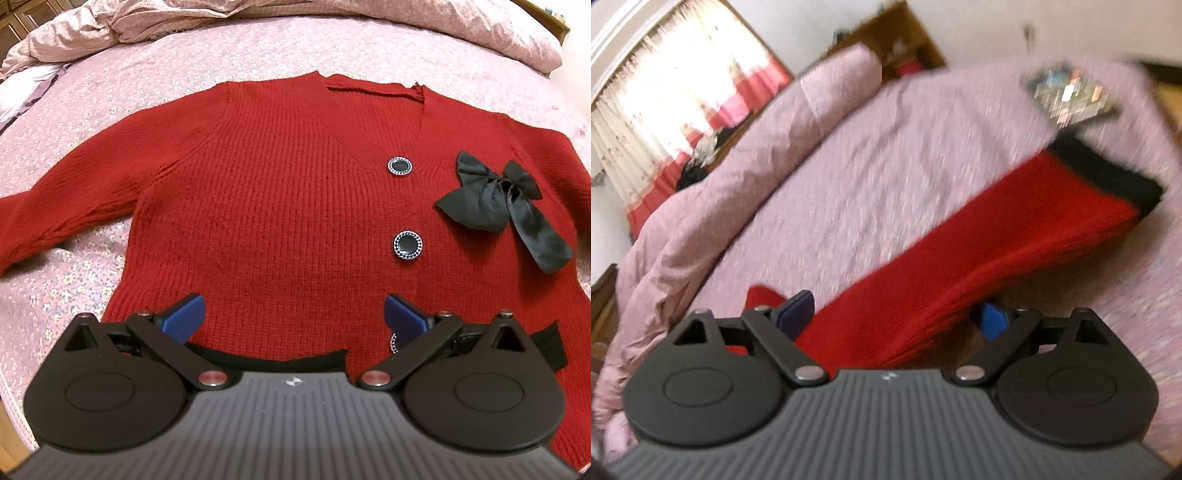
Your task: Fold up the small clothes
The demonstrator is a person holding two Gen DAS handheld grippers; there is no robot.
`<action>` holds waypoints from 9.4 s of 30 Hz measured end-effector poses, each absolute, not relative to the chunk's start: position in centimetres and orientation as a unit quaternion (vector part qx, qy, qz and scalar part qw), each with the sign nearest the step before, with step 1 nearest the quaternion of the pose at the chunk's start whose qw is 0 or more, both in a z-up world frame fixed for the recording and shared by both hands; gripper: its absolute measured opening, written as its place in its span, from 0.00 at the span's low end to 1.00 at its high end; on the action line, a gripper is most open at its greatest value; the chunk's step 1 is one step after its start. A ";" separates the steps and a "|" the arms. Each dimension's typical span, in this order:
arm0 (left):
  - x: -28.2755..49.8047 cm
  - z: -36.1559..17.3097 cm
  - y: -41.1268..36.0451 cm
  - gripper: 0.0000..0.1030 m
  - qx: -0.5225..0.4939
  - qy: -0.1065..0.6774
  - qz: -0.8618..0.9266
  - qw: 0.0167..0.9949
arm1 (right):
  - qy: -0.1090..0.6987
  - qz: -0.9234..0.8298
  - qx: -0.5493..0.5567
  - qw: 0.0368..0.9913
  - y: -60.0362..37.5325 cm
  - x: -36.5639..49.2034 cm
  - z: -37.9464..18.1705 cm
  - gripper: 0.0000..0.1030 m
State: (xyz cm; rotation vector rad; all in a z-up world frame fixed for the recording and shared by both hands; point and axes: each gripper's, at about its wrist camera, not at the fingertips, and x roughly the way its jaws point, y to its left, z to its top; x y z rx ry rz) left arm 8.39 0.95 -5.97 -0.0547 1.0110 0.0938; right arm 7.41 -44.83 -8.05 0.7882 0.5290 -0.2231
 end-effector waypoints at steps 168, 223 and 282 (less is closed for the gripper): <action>22.2 -6.0 -17.2 0.94 0.173 0.378 -0.176 0.892 | 0.411 0.064 0.129 0.900 -30.2 11.2 -8.3 0.86; 11.6 -5.5 7.7 0.23 -0.064 0.398 0.008 0.915 | 0.370 0.101 0.050 0.922 -23.5 10.1 -3.0 0.83; 18.1 -6.7 12.2 0.51 -0.028 0.392 0.012 0.919 | 0.433 0.123 0.061 0.891 -28.5 18.3 -1.7 0.83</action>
